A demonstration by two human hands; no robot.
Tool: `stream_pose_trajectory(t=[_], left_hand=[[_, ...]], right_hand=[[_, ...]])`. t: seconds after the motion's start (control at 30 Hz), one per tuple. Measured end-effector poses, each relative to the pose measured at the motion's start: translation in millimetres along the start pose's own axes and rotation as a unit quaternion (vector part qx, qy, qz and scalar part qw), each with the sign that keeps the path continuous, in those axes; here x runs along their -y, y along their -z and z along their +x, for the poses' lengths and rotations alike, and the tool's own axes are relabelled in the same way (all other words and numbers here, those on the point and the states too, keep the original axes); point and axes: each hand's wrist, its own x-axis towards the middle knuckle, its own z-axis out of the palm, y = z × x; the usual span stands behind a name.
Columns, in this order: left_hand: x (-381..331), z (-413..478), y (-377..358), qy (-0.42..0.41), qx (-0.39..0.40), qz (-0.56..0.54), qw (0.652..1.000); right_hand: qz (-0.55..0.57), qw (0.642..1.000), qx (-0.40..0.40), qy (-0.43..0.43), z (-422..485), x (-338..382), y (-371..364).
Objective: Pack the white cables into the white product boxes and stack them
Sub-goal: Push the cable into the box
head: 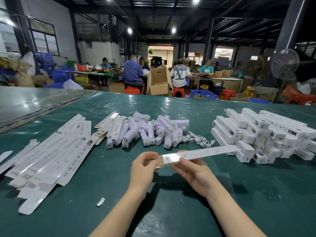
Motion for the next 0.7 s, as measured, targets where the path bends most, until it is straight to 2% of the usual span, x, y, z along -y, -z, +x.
stream_pose_trajectory(t=[0.2, 0.4, 0.57, 0.7], left_hand=[[-4.3, -8.0, -0.5, -0.063, 0.068, 0.011, 0.996], [-6.1, -13.5, -2.5, -0.111, 0.062, 0.053, 0.99], [-4.2, -16.0, -3.7, -0.118, 0.064, 0.071, 0.988], [-2.0, -15.1, -4.9, -0.109, 0.065, 0.072, 0.989]], right_hand=[[-0.015, 1.0, -0.013, 0.001, -1.2, 2.9, -0.9], [0.023, 0.999, -0.02, -0.016, -1.7, 6.7, 0.1], [0.074, 0.996, -0.002, -0.045, -3.1, 9.2, 1.0], [0.035, 0.999, 0.004, -0.034, -4.8, 7.2, -2.5]])
